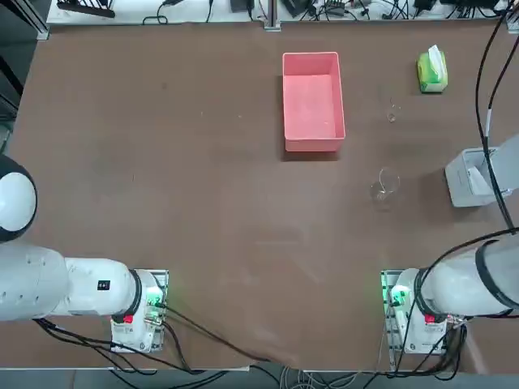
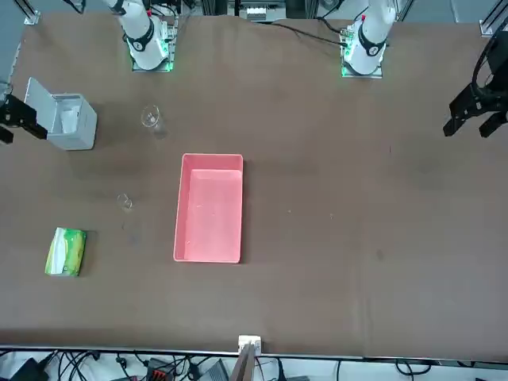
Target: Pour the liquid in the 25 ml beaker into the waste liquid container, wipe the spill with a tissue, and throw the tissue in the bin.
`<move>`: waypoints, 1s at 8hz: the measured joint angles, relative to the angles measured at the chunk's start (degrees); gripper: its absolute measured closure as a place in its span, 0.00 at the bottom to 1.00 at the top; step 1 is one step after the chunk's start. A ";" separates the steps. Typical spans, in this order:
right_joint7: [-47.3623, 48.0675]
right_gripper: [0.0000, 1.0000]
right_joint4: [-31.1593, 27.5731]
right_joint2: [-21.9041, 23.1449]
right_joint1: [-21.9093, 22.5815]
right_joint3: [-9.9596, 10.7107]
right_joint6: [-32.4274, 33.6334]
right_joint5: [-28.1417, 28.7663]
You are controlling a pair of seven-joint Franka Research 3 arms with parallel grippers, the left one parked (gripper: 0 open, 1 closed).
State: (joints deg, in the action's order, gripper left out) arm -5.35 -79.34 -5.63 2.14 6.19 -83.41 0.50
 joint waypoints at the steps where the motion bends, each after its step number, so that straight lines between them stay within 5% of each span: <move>1: 3.56 0.00 0.00 1.04 -0.53 -1.69 1.36 -0.79; 8: 8.15 0.00 -0.28 1.85 -1.77 -2.19 4.23 -0.96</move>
State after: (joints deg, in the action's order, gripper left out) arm 2.81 -79.62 -3.78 0.37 4.00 -79.19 -0.45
